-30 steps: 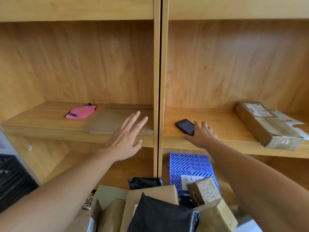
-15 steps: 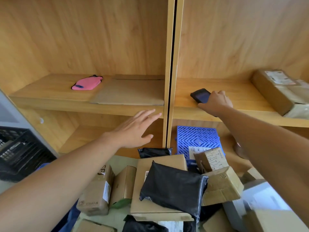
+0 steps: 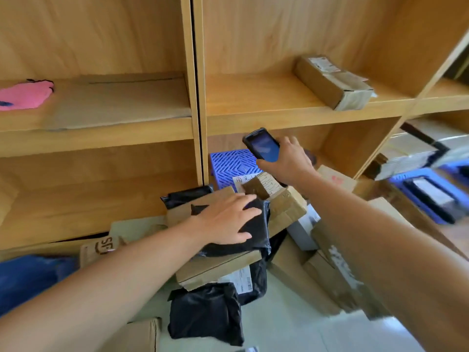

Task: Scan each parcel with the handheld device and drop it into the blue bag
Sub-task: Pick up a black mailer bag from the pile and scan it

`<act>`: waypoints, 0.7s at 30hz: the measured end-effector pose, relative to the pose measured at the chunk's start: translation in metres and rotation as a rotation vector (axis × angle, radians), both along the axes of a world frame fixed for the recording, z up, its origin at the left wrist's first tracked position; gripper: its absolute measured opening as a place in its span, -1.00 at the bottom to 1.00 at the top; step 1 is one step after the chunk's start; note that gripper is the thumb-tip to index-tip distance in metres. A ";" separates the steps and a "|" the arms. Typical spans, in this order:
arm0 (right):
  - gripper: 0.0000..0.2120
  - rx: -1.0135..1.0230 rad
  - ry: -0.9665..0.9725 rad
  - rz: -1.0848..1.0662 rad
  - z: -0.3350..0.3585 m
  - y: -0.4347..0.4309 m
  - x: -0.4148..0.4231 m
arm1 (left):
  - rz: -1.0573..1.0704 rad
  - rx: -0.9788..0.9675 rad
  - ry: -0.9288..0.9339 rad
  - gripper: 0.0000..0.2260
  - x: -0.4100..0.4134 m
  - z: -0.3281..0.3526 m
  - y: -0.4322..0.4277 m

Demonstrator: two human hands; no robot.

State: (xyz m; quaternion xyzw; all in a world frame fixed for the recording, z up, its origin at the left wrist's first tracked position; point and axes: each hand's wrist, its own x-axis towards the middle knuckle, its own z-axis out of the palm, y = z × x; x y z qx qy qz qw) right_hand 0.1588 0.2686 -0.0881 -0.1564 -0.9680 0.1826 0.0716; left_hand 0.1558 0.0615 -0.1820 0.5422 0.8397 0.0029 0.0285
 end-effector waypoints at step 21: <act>-0.21 -0.051 -0.011 -0.068 -0.062 0.029 0.104 | 0.036 -0.046 0.189 -0.66 0.039 -0.025 0.028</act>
